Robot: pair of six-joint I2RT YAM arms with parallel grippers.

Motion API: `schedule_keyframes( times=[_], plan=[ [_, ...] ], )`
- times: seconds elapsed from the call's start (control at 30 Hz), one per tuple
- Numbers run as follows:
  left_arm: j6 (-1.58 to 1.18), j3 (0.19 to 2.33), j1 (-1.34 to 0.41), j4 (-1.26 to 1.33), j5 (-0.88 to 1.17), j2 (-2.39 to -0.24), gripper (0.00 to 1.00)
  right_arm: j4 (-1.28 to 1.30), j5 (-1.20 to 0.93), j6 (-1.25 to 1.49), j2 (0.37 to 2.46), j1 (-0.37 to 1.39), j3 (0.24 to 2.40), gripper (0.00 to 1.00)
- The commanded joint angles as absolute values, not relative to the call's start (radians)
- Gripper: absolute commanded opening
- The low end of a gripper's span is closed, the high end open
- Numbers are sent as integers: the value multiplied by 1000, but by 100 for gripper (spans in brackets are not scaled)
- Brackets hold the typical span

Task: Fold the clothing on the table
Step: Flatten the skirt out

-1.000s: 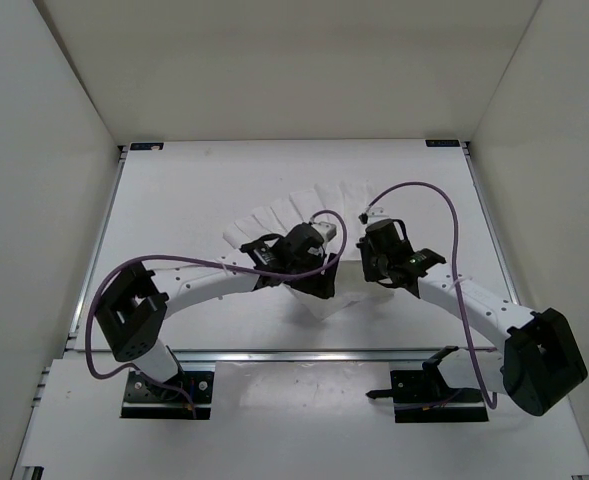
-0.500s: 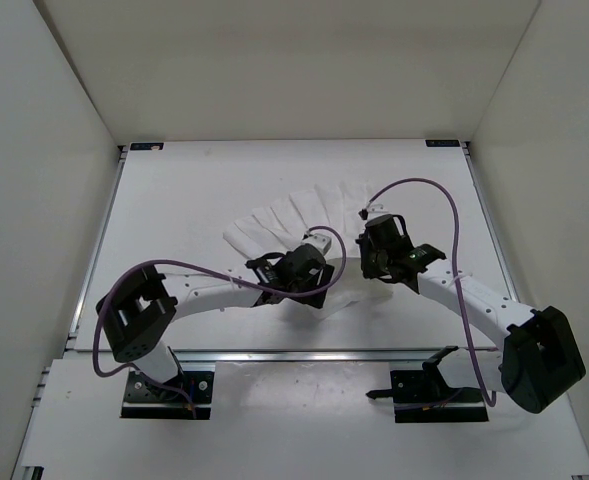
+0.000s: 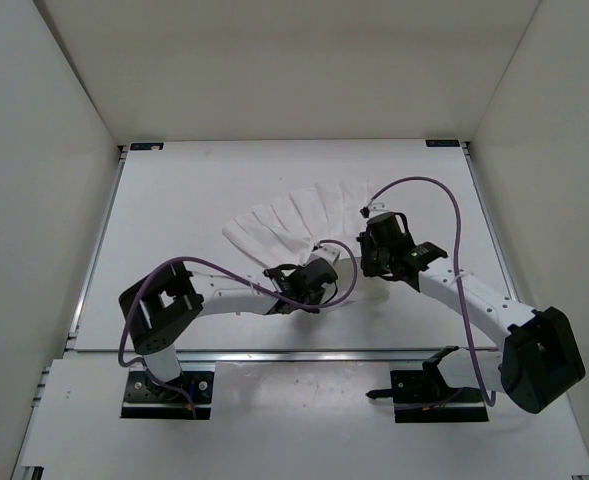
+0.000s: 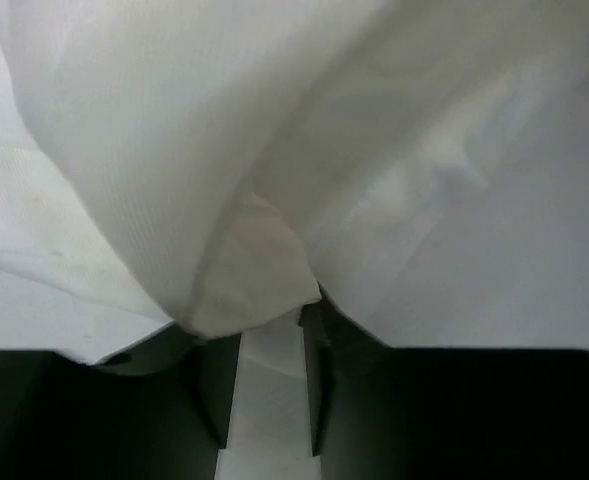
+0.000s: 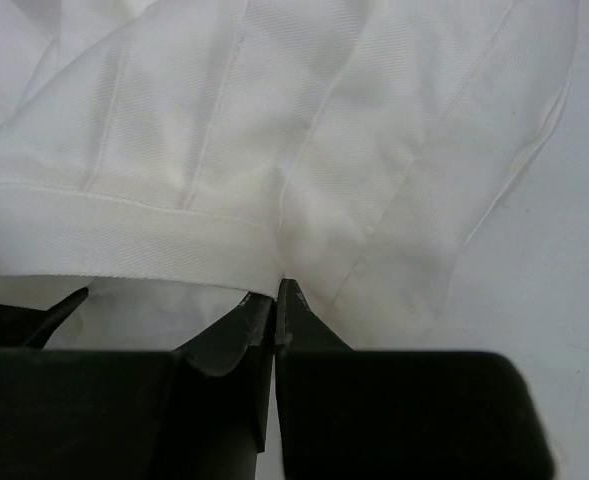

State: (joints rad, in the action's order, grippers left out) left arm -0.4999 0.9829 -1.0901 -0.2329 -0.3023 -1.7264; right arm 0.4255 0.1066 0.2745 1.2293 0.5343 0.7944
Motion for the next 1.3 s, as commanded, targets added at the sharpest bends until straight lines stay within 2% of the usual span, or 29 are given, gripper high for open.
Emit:
schedule_keyframes(
  times=[0.0,0.03,0.1,0.3,0.53,0.7,0.83,0.93,1.0,1.1,1.2,1.27],
  plan=[
    [-483,993,-1091,-238,-380,-1720,23,408,112,276,1221,517,844,0],
    [-488,989,-1075,-245,-390,-1697,11,414,104,279,1221,511,838,0],
    [-494,985,-1065,-259,-399,-1672,0,422,94,285,1206,460,833,0],
    [-499,917,-959,-321,-457,-1516,0,439,45,261,1137,322,825,0],
    [-425,864,-809,-418,-430,-1309,0,468,9,236,1080,230,824,0],
    [-414,825,-703,-457,-374,-1217,0,454,-98,261,1045,221,756,0],
    [-390,831,-617,-434,-298,-1224,0,417,-143,250,1112,248,781,0],
    [-370,964,-545,-440,-261,-1314,0,420,-190,235,1236,230,931,0],
    [-338,1112,-519,-462,-274,-1411,0,454,-186,187,1325,203,1163,0],
    [-307,1449,-457,-497,-287,-1518,0,560,-131,120,1480,178,1564,0],
    [-282,1898,-414,-548,-276,-1616,0,621,-114,80,1578,155,1912,0],
    [-247,2068,-414,-554,-302,-1661,0,605,-91,57,1575,147,2000,0]
  ],
)
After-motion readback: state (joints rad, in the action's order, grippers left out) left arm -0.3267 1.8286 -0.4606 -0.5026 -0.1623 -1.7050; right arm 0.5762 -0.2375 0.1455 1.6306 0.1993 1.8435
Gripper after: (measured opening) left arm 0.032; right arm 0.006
